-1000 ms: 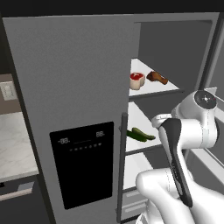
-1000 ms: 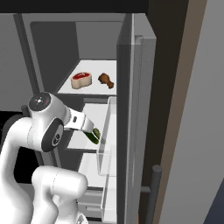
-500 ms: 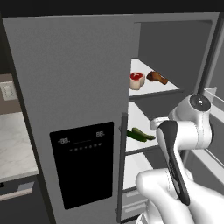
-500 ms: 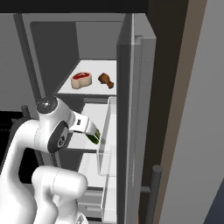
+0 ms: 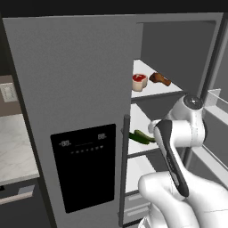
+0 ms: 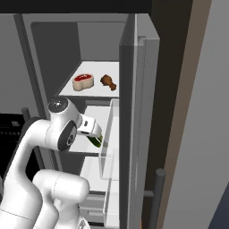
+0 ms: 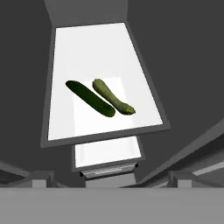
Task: Gather the cucumber and squash from the fridge and place them on a tray on the dining counter. Then gather the steak and chicken drumstick from the fridge and place them on the other tray.
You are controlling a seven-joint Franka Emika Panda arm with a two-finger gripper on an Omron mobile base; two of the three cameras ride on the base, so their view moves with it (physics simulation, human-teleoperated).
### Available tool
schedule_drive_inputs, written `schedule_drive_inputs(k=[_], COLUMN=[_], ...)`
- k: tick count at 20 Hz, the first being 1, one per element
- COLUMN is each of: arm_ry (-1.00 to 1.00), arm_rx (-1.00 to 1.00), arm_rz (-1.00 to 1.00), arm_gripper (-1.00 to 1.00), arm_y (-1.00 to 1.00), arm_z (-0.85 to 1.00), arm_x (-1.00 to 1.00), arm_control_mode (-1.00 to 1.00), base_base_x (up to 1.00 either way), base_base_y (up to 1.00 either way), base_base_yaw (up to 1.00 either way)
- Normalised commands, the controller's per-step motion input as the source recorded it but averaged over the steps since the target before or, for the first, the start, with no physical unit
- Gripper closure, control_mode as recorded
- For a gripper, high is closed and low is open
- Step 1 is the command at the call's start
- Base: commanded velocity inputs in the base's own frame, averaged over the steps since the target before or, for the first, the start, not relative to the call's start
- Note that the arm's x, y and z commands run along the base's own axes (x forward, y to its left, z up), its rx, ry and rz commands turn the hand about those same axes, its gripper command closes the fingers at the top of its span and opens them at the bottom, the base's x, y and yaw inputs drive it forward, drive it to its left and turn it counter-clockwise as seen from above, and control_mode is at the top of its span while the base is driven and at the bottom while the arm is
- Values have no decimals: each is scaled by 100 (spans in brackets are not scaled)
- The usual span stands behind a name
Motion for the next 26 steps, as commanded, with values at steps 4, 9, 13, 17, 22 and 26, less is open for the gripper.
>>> schedule_drive_inputs(k=[4, 9, 13, 17, 22, 26], arm_ry=[9, 8, 1, -2, -4, -2], arm_rx=[0, 0, 0, 0, 1, 0], arm_rz=[5, 6, 7, 7, 7, 2], arm_gripper=[-100, -100, -100, -100, -100, -100], arm_y=[-3, -1, 0, 0, -15, -2], arm_z=[-23, -28, -32, -42, -33, -41], arm_x=[37, 38, 37, 38, 26, 23], arm_control_mode=[-100, -100, -100, -100, -100, -100], base_base_x=[0, 0, 0, 0, 0, 0], base_base_y=[0, 0, 0, 0, 0, 0], base_base_yaw=[0, 0, 0, 0, 0, 0])
